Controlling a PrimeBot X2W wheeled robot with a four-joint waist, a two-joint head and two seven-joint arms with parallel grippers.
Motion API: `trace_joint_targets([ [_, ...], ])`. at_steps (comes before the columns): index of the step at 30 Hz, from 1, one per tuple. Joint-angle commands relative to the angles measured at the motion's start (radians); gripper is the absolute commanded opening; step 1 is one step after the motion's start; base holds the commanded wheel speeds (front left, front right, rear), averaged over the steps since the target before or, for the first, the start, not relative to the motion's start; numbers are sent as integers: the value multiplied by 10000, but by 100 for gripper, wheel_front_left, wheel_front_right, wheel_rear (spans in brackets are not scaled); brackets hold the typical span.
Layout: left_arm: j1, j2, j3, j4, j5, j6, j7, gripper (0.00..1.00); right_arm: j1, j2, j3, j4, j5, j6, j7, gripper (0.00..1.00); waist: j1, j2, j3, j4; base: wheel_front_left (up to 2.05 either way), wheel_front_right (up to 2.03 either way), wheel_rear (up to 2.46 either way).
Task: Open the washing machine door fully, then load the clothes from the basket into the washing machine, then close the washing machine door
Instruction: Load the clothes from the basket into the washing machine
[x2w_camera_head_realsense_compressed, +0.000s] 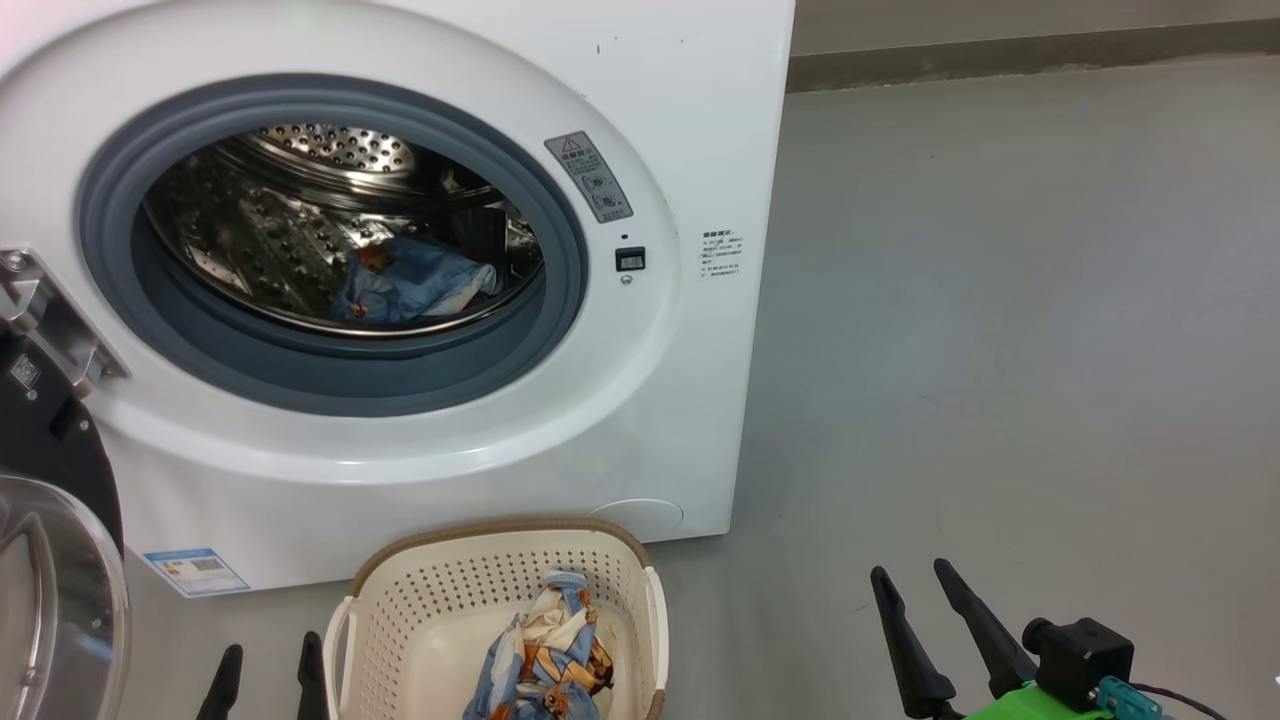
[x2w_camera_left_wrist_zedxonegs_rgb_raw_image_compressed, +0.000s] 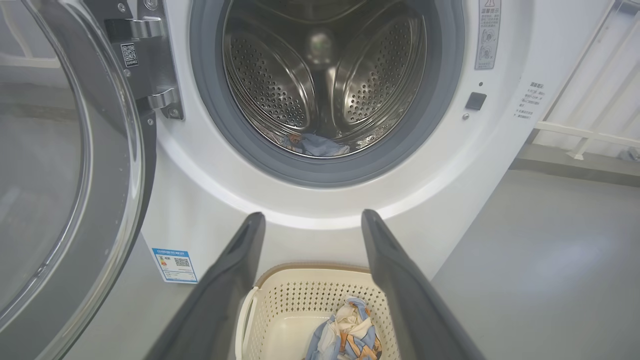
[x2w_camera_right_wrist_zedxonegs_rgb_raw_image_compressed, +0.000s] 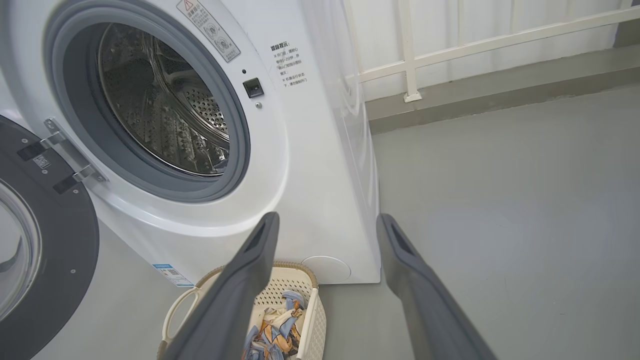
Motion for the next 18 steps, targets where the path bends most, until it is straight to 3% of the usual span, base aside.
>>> trace_joint_targets([
  [1,-151,65,266,-322,-79,76,-63,100,-101,7,239,-250,-130,90,-120,100,0,0,-16,-1,0,0,0],
  [18,-159,65,168,-289,-157,93,-63,100,-84,7,235,-181,-114,90,-120,100,0,0,5,61,0,0,0],
])
